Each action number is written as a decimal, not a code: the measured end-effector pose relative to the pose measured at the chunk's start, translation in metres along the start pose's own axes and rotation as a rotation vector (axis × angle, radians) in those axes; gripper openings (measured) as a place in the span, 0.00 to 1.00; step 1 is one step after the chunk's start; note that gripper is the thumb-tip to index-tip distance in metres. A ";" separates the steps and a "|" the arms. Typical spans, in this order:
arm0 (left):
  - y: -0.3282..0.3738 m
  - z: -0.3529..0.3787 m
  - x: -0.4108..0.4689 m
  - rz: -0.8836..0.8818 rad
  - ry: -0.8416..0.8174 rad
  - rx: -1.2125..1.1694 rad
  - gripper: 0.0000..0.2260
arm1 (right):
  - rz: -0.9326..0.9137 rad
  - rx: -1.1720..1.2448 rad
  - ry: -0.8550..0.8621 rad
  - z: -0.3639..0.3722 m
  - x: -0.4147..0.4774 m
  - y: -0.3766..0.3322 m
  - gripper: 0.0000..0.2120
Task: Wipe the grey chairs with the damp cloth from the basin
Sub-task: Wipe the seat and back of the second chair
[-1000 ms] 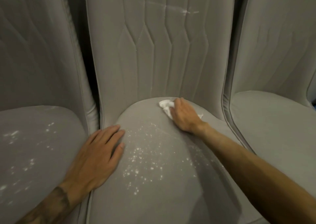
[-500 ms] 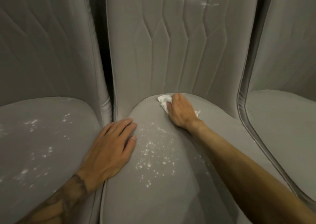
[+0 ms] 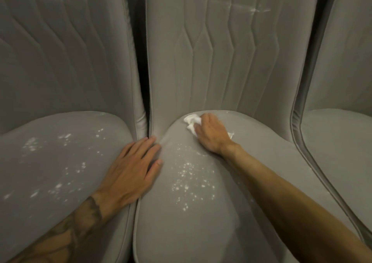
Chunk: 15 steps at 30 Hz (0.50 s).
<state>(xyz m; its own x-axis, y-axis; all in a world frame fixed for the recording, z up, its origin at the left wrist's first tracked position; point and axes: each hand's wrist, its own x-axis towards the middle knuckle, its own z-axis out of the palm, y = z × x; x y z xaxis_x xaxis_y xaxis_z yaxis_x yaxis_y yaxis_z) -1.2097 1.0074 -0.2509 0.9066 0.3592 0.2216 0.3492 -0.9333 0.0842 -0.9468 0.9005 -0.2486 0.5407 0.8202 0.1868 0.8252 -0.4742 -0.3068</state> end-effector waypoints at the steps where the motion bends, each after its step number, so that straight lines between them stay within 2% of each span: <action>1: 0.001 0.001 -0.001 -0.017 -0.003 -0.006 0.24 | -0.089 0.027 -0.009 0.008 -0.008 -0.014 0.15; 3: 0.003 0.003 -0.001 -0.032 -0.019 -0.025 0.26 | -0.259 0.058 -0.053 0.016 -0.028 -0.031 0.13; 5: 0.003 0.005 -0.001 -0.042 -0.016 -0.049 0.26 | -0.320 0.065 -0.075 0.014 -0.029 -0.027 0.11; 9: 0.001 0.006 -0.004 -0.057 -0.011 -0.066 0.24 | -0.134 -0.032 -0.023 0.009 0.004 -0.019 0.15; 11: 0.001 0.007 -0.004 -0.055 -0.011 -0.082 0.23 | -0.133 -0.059 0.008 0.015 0.006 -0.034 0.16; 15: 0.000 0.007 -0.002 -0.060 -0.003 -0.102 0.24 | -0.402 0.014 -0.048 0.026 -0.030 -0.051 0.13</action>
<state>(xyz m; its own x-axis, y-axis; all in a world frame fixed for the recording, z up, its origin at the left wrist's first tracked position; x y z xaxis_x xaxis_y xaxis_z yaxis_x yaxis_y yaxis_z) -1.2100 1.0069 -0.2579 0.8853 0.4147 0.2106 0.3775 -0.9052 0.1954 -1.0097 0.9083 -0.2627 0.1666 0.9537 0.2505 0.9668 -0.1082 -0.2313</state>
